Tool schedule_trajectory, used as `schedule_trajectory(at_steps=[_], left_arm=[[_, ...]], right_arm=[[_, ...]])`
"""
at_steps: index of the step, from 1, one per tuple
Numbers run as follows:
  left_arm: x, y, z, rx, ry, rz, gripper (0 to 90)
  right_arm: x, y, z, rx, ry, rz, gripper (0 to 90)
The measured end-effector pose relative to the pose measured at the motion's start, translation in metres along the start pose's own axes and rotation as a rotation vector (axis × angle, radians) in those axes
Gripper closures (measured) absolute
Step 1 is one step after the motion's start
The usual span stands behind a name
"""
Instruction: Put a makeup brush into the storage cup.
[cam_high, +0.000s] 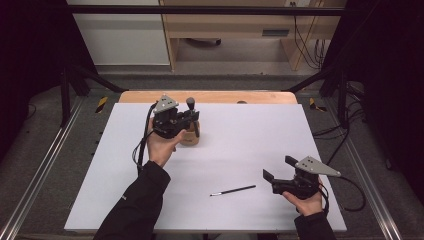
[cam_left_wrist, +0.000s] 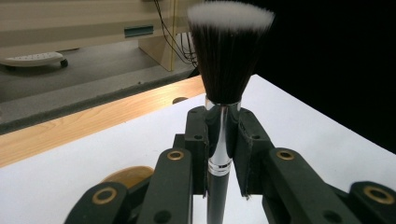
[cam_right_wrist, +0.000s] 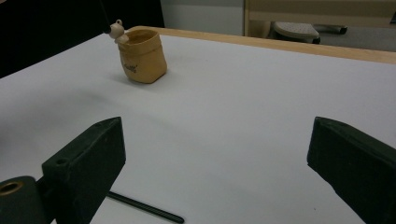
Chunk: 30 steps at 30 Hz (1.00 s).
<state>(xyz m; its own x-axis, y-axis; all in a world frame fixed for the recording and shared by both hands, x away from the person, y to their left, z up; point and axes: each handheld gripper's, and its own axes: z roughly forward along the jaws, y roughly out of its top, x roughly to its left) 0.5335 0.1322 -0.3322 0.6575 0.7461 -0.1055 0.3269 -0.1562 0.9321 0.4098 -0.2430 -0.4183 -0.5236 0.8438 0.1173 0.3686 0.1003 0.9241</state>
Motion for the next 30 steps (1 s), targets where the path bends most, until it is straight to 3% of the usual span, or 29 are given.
schedule_trajectory(at_steps=[13, 20, 30], left_arm=[[0.007, 0.004, 0.016, 0.016, 0.038, 0.016, 77.0], [0.017, 0.005, 0.022, 0.024, 0.074, 0.011, 77.0], [0.029, 0.0, 0.03, 0.035, 0.089, 0.012, 77.0]], right_arm=[[0.0, 0.0, 0.001, 0.002, -0.001, -0.007, 4.8], [0.0, 0.0, 0.001, 0.001, -0.002, -0.003, 4.8], [0.001, 0.0, 0.001, 0.006, -0.002, -0.008, 4.7]])
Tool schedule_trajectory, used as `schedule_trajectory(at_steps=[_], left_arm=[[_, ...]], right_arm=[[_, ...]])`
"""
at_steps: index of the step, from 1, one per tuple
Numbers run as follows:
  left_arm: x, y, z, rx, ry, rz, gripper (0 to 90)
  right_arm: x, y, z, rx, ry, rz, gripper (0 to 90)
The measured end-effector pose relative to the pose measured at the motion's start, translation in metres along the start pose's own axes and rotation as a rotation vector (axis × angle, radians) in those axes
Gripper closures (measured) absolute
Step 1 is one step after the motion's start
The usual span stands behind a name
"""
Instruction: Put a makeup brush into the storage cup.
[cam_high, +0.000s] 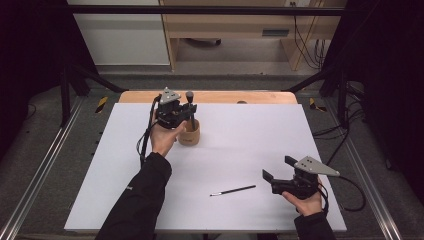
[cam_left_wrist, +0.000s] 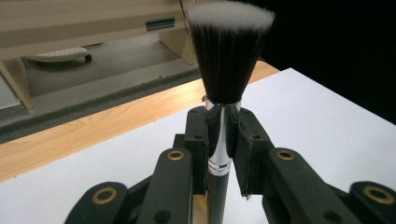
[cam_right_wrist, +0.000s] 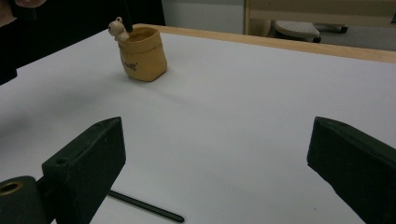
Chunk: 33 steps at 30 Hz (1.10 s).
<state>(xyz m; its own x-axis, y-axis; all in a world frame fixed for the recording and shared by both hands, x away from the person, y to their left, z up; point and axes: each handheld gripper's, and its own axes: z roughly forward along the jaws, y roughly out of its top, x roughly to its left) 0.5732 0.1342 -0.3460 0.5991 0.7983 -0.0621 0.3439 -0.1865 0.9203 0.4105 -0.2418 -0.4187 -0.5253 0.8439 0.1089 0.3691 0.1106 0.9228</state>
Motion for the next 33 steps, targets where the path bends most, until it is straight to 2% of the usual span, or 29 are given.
schedule_trajectory(at_steps=[8, 16, 33], left_arm=[[0.008, -0.004, 0.006, 0.011, 0.028, -0.014, 77.0], [0.012, -0.011, 0.011, 0.032, 0.042, -0.005, 77.1], [0.015, -0.029, 0.019, 0.073, 0.038, -0.013, 77.0]], right_arm=[[0.0, 0.0, 0.001, 0.002, 0.002, -0.001, 4.8], [0.001, 0.0, 0.001, 0.003, 0.002, -0.004, 4.8], [0.002, -0.001, 0.002, 0.011, 0.002, -0.005, 4.8]])
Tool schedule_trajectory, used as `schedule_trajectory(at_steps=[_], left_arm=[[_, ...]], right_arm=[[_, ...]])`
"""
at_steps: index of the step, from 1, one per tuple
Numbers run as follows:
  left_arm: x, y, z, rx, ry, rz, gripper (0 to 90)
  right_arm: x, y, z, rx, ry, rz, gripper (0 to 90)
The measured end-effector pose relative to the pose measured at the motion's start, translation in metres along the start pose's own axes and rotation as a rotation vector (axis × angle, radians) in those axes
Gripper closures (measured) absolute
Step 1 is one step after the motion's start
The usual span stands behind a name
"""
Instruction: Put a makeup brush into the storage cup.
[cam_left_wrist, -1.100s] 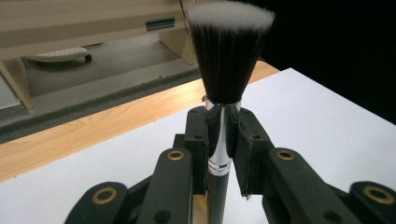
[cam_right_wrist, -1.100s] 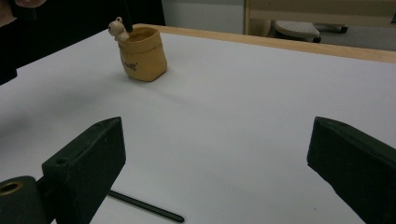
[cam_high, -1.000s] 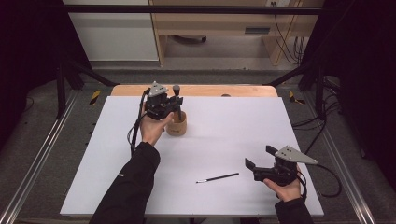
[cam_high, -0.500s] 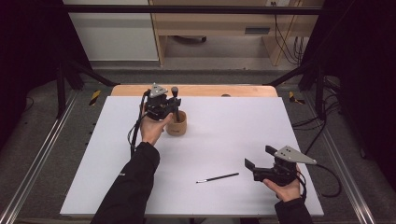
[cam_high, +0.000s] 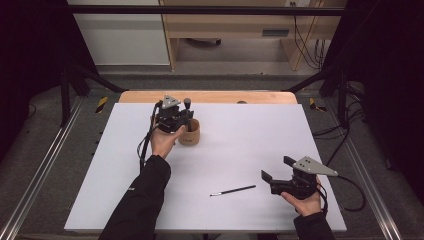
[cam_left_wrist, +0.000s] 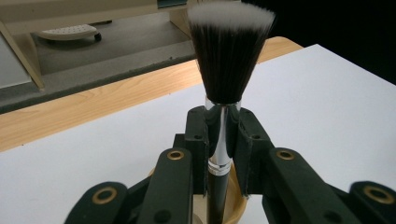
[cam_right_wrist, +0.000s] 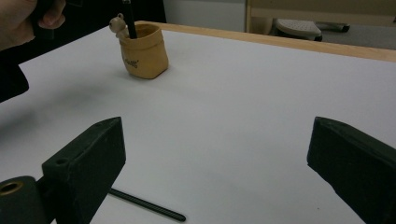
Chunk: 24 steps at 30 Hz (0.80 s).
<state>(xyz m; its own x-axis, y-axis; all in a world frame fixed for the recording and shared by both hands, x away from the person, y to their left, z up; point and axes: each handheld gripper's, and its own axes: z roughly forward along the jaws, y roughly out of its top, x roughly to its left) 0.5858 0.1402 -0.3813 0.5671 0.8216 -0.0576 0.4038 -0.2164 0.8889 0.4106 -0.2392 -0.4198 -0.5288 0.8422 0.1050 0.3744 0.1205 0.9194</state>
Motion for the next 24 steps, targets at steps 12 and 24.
schedule_trajectory(at_steps=[12, 24], left_arm=[[-0.002, -0.01, 0.006, 0.029, 0.0, 0.011, 77.0], [-0.004, -0.015, 0.004, 0.038, -0.017, 0.01, 76.4]], right_arm=[[0.001, 0.0, 0.001, 0.001, 0.001, -0.003, 4.7], [0.002, 0.0, 0.002, 0.007, -0.001, -0.009, 4.7]])
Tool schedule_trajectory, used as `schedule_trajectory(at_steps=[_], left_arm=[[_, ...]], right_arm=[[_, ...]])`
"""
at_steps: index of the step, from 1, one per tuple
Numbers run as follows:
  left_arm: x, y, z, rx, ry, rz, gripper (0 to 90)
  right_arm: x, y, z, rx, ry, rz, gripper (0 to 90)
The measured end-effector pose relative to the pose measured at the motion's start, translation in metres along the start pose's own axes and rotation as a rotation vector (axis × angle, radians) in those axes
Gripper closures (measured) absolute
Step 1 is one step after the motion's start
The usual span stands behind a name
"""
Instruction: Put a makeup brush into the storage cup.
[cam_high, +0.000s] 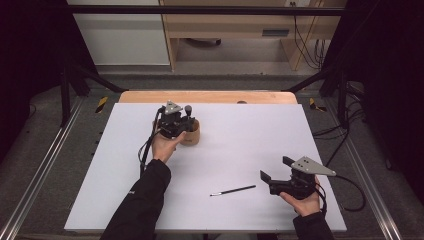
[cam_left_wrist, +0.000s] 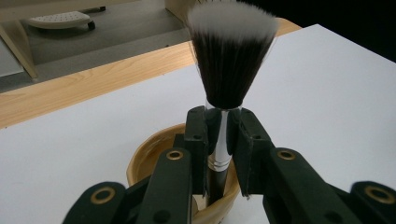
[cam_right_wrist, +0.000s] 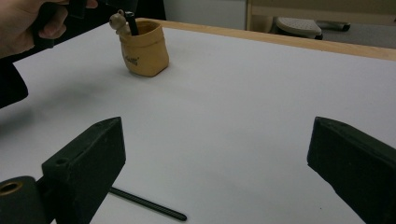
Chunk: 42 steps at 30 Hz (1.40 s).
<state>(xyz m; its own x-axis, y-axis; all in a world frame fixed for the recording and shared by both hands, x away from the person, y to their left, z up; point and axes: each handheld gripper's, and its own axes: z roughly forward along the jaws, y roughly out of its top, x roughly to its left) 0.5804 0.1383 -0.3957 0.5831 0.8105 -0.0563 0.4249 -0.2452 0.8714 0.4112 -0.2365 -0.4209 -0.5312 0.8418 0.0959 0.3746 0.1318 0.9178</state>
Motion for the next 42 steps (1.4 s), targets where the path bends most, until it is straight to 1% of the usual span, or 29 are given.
schedule_trajectory(at_steps=[3, 7, 11, 15, 16, 18, 22, 24, 29, 34, 38, 39, 42], left_arm=[[-0.001, 0.0, -0.005, -0.011, -0.007, 0.011, 75.4], [-0.002, 0.0, -0.01, -0.007, -0.008, 0.016, 69.3], [-0.001, -0.002, -0.016, -0.012, 0.0, 0.006, 58.2], [0.001, -0.007, -0.024, -0.015, 0.012, 0.006, 46.6], [0.002, -0.007, -0.026, -0.011, 0.014, 0.011, 44.4], [0.002, -0.009, -0.032, -0.028, 0.021, 0.02, 41.3], [0.003, -0.011, -0.044, -0.056, 0.013, 0.022, 32.5], [0.003, -0.012, -0.051, -0.062, 0.001, 0.023, 28.0], [0.002, -0.017, -0.066, -0.086, -0.021, 0.03, 23.4], [0.001, -0.023, -0.08, -0.104, -0.058, 0.018, 20.5], [-0.001, -0.033, -0.092, -0.106, -0.075, 0.027, 18.9], [-0.001, -0.035, -0.094, -0.102, -0.074, 0.037, 18.6], [-0.001, -0.044, -0.103, -0.108, -0.081, 0.03, 17.3]], right_arm=[[0.0, 0.0, 0.0, 0.0, 0.003, -0.002, 4.7], [0.001, 0.001, 0.0, -0.002, 0.003, 0.001, 4.7], [0.001, 0.001, 0.0, -0.001, 0.003, -0.001, 4.7], [0.001, 0.001, 0.0, -0.002, 0.003, -0.004, 4.7], [0.002, 0.001, 0.0, -0.002, 0.003, -0.005, 4.7], [0.002, 0.001, 0.0, -0.002, 0.002, -0.004, 4.7], [0.002, 0.001, 0.0, -0.001, 0.001, -0.003, 4.6], [0.002, 0.001, 0.0, -0.002, 0.0, -0.003, 4.6], [0.002, 0.002, -0.001, -0.004, 0.0, -0.003, 4.6], [0.002, 0.004, -0.001, -0.003, 0.0, -0.011, 4.6], [0.003, 0.006, -0.002, -0.002, 0.005, -0.016, 4.5], [0.003, 0.006, -0.002, -0.002, 0.006, -0.017, 4.5], [0.003, 0.008, -0.002, -0.006, 0.005, -0.017, 4.6]])
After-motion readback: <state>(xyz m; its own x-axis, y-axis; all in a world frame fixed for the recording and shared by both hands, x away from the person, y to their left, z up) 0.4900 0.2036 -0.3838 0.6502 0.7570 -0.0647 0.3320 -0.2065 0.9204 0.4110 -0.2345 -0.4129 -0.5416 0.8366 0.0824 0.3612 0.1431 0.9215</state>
